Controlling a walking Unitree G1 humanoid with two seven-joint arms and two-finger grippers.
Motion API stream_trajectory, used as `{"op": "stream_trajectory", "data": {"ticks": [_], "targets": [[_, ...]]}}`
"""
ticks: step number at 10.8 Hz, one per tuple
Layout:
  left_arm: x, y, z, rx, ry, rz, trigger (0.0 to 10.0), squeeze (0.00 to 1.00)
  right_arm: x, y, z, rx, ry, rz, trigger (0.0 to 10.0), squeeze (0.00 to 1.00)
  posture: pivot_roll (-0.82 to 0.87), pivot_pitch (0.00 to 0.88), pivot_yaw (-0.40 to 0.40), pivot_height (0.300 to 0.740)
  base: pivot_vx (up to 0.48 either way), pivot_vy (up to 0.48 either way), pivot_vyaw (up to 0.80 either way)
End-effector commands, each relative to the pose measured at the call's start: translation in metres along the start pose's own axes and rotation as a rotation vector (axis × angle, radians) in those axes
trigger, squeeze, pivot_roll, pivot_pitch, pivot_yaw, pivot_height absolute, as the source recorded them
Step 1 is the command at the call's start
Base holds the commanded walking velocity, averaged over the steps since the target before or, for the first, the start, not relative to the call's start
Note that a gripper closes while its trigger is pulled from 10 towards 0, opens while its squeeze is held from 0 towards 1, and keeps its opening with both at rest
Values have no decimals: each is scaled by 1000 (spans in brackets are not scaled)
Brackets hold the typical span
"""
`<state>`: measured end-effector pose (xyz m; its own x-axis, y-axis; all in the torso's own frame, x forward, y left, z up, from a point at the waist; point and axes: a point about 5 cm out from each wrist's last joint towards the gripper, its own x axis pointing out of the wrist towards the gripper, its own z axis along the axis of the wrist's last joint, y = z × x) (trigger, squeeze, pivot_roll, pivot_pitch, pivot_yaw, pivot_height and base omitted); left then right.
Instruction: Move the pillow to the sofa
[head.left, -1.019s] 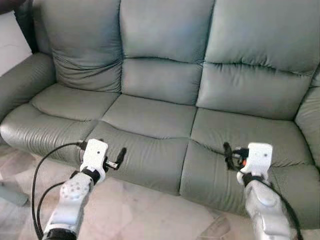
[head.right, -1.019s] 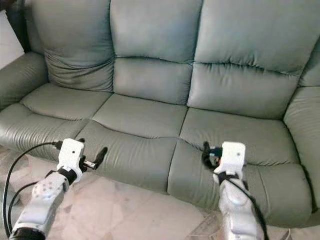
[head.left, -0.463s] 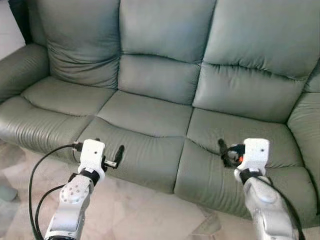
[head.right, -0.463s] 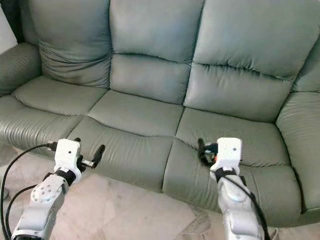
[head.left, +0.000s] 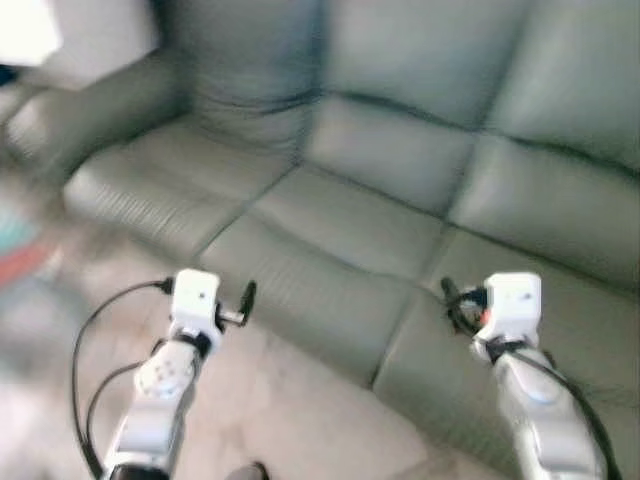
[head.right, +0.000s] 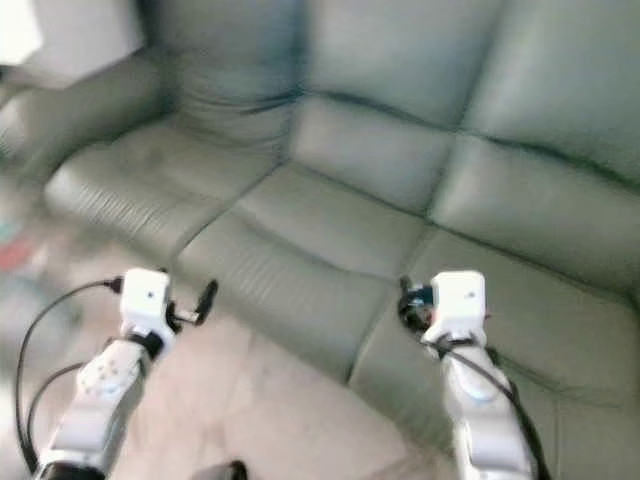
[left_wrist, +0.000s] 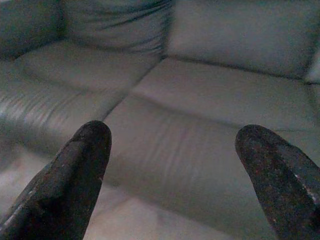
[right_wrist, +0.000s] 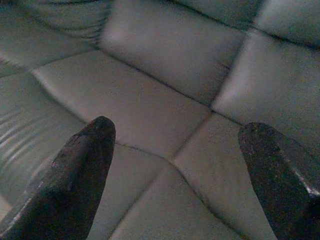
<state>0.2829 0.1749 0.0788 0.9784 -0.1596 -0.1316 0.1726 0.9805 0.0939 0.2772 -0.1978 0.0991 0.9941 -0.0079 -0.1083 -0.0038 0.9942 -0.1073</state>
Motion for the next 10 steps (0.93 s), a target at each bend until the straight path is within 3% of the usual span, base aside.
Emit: {"op": "stream_trajectory", "data": {"ticks": [1,4,9,10], "targets": [[-2,5,-2,0,16,14,10000,0,0,6,0,9,3,17,10000,0,-105,148,-32,740,0,0,800],[-1,8,0,5,15,24,10000,0,0,13,0,21,5,30,10000,0,-109,146,-30,740,0,0,800],[-2,10,-4,-68,25,52,10000,0,0,13,3,34,-1,47,10000,0,-113,144,-45,740,0,0,0],[-3,18,-3,-49,35,158,10000,0,0,15,4,40,-7,59,10000,0,-112,141,-46,740,0,0,0]]}}
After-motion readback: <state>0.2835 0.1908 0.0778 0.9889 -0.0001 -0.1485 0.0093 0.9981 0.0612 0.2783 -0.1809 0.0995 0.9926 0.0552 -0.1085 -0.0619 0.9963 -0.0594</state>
